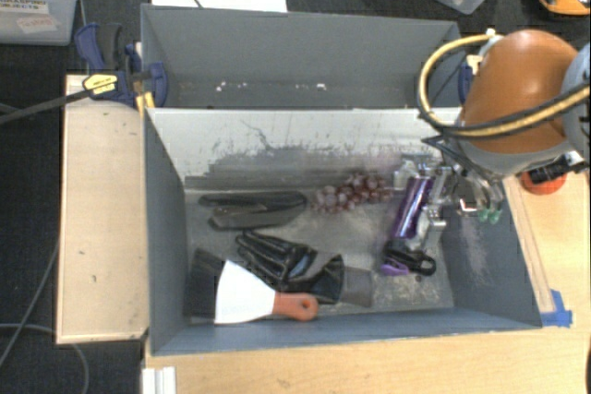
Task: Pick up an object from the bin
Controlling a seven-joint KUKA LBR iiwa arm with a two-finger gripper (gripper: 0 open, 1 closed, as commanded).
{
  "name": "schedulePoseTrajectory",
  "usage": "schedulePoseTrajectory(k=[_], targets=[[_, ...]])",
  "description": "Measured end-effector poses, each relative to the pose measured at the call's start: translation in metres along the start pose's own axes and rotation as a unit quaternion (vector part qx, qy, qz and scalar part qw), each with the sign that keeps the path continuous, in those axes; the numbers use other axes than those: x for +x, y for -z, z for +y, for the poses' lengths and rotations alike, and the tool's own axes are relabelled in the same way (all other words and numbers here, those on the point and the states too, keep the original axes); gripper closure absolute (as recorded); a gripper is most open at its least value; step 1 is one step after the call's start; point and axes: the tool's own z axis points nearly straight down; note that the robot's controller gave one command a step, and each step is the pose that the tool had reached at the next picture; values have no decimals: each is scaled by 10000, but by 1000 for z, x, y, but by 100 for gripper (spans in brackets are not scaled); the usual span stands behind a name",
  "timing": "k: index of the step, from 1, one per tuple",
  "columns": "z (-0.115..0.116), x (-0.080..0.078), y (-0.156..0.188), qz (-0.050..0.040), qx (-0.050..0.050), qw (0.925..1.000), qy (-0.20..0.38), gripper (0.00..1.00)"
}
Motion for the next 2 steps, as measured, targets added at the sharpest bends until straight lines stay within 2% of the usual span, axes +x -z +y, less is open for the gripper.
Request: schedulePoseTrajectory(k=[1,2], targets=[[0,-2,5,-43,6,10000,12,0],[-54,-12,-108,-18,-4,9914,1311,0]])
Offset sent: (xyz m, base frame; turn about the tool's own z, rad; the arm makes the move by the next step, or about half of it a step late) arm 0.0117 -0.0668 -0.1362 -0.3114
